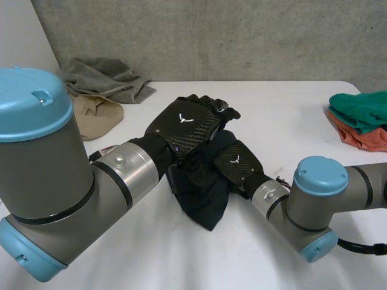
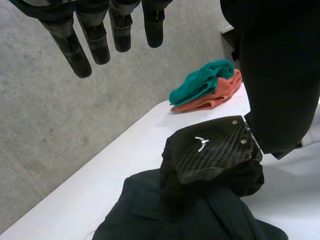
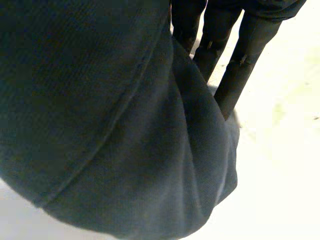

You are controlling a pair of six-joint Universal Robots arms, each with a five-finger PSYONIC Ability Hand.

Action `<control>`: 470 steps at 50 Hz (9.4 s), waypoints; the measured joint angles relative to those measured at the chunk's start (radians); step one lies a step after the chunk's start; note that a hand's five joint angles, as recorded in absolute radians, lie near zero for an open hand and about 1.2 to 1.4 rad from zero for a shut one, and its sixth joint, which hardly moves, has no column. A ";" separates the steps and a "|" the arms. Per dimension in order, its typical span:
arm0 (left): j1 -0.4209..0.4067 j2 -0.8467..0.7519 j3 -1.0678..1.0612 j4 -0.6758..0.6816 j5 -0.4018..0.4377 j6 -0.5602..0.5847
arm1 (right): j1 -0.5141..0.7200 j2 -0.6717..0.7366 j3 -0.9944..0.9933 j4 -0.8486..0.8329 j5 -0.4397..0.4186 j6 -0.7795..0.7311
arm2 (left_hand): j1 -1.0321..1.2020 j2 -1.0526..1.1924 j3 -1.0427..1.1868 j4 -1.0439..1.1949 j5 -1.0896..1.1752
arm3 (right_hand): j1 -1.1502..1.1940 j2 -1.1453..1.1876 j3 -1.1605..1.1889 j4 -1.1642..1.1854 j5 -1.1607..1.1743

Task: Fold the laundry.

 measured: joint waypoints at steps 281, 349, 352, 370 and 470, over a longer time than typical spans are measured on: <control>-0.215 -0.347 0.174 0.390 -0.117 0.153 | -0.406 -0.642 0.310 0.224 0.188 -0.033 | 0.259 0.295 0.647 0.296 0.273 | -0.729 -0.912 -0.916 -0.933 -0.800; 0.296 -0.428 0.126 0.201 0.115 0.175 | 0.089 -0.583 0.269 0.514 0.339 0.027 | 0.061 0.054 0.056 0.051 0.031 | -0.729 -0.912 -0.916 -0.933 -0.800; 0.267 -0.473 0.165 0.203 0.128 0.180 | 0.090 -0.619 0.284 0.522 0.340 0.030 | 0.061 0.054 0.056 0.051 0.031 | -0.729 -0.912 -0.916 -0.933 -0.800; 0.158 -0.553 0.205 0.201 0.101 0.371 | 0.093 -0.656 0.347 0.599 0.300 0.020 | 0.573 0.528 0.513 0.523 0.496 | -0.426 -0.588 -0.601 -0.621 -0.483; 0.124 -0.532 0.434 0.117 -0.046 0.108 | -0.157 -0.026 -0.528 0.747 0.356 0.350 | 0.077 0.049 0.051 0.046 0.019 | 0.145 0.016 -0.006 -0.033 0.083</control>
